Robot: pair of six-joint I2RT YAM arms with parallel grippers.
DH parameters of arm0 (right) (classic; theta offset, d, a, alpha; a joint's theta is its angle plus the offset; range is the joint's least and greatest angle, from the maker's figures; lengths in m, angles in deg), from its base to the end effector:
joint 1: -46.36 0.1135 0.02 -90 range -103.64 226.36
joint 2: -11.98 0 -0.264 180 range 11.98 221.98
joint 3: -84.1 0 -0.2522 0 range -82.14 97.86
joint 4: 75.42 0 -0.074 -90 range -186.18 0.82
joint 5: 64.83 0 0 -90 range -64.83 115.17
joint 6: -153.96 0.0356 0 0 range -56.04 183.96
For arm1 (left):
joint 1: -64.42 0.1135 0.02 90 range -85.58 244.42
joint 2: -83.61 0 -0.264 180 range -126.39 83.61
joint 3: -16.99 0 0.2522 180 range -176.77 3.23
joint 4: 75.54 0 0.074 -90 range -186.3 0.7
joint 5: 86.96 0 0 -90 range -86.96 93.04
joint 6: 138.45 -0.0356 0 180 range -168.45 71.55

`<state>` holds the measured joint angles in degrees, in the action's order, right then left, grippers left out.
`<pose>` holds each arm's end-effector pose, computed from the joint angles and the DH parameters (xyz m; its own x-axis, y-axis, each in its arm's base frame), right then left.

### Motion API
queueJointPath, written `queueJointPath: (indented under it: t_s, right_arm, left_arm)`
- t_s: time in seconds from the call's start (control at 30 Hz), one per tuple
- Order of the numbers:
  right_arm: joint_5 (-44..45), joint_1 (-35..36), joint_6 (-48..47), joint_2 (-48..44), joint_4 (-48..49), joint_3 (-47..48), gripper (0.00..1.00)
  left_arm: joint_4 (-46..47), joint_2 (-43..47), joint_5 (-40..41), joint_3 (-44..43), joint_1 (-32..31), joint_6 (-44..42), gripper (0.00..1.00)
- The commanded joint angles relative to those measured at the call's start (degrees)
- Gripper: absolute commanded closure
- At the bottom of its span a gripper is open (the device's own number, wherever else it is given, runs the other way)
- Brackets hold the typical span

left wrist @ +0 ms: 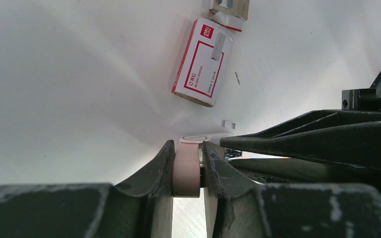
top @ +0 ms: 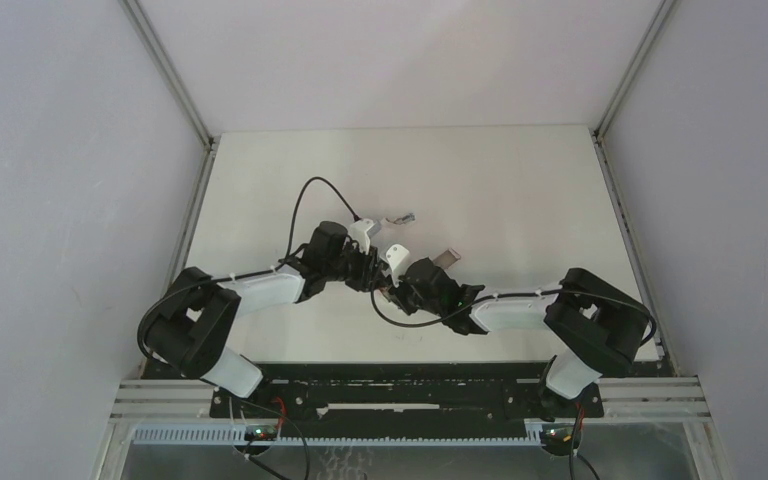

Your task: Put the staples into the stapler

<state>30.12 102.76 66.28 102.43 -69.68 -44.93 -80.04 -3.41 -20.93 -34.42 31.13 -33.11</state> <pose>0.1729 0.2546 0.1563 -0.3391 -0.4375 -0.8328 -0.7770 0.6293 -0.0142 0.2368 -0.1728 0.1617 -0.7207 0.1841 -0.6683 0.5917 0.6657 -0.4547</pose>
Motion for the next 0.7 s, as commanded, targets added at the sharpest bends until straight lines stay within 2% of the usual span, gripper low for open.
queueJointPath:
  t_s: [0.0, 0.67]
  right_arm:
    - [0.2, 0.5, -0.5, 0.6, 1.4, 2.4, 0.93]
    - [0.7, 1.6, -0.1, -1.6, 0.0, 2.4, 0.94]
  left_arm:
    - [-3.7, -1.4, -2.3, -1.0, -0.7, -1.2, 0.83]
    - [-4.2, -1.3, -1.6, -1.1, -0.6, -1.3, 0.83]
